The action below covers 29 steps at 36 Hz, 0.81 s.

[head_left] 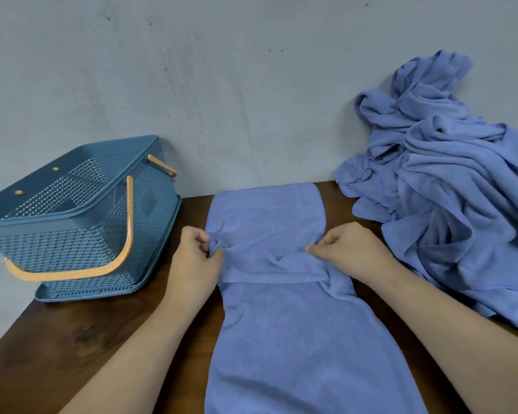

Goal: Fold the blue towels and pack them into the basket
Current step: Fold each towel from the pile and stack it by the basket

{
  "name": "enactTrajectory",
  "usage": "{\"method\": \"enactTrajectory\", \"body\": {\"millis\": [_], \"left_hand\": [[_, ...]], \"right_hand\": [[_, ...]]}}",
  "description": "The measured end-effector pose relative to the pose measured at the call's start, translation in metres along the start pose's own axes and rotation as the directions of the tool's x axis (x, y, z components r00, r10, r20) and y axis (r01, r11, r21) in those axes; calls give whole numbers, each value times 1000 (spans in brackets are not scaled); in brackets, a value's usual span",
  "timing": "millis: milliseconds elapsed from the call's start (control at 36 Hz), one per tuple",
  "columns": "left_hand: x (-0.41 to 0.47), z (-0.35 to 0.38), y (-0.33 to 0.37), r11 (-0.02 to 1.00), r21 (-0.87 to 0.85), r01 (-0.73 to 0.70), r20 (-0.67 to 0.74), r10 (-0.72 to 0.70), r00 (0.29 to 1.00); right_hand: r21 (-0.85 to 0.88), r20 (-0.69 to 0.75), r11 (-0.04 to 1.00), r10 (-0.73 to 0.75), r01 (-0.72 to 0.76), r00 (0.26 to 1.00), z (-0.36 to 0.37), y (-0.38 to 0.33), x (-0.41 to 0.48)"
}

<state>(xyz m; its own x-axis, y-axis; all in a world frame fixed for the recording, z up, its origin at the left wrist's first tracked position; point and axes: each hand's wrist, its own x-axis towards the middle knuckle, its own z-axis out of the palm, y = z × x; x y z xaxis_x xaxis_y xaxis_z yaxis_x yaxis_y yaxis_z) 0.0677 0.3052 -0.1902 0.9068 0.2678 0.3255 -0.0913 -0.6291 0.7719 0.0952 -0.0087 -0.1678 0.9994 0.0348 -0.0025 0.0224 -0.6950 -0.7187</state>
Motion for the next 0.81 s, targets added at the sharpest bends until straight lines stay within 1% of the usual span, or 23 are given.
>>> {"method": "enactTrajectory", "body": {"millis": [56, 139, 194, 250, 306, 333, 444, 528, 583, 667, 750, 806], "left_hand": [[1, 1, -2, 1000, 14, 4, -4, -4, 1000], [2, 1, -4, 1000, 12, 7, -9, -7, 1000], [4, -1, -6, 1000, -1, 8, -11, -8, 1000], [7, -3, -9, 999, -34, 35, -20, -35, 999], [10, -6, -10, 995, -63, 77, -28, -79, 996], [12, -7, -10, 994, -64, 92, -28, -94, 995], [15, -14, -14, 991, -39, 125, -19, -126, 992], [13, -18, -15, 992, 15, 125, 3, -125, 992], [11, -19, -15, 994, 38, 105, 11, -105, 994], [8, -22, -12, 995, 44, 86, 15, -87, 996], [3, -28, -6, 991, -5, 131, 18, -131, 991], [-2, -33, -2, 985, -54, 164, 27, -162, 986]], "right_hand": [[-64, 9, 998, -19, 19, 1000, 2, -1, 3], [-22, 19, 999, -27, 28, 999, 2, 1, 4], [84, -32, 996, -18, 21, 999, -2, 4, 4], [234, -59, 972, 33, -18, 998, -7, 6, 1], [407, -5, 909, 104, -93, 995, -9, 6, 1], [450, 22, 886, 117, -115, 993, -10, 6, 1], [386, 2, 919, 84, -78, 996, -8, 13, 5], [394, -18, 919, 46, -35, 999, -7, 20, 7], [361, -75, 932, 7, 20, 997, -4, 23, 7], [257, -186, 962, -44, 92, 982, 0, 25, 5], [173, -235, 976, -87, 130, 968, 2, 23, -1], [165, -254, 976, -98, 142, 962, 2, 21, -8]]}}
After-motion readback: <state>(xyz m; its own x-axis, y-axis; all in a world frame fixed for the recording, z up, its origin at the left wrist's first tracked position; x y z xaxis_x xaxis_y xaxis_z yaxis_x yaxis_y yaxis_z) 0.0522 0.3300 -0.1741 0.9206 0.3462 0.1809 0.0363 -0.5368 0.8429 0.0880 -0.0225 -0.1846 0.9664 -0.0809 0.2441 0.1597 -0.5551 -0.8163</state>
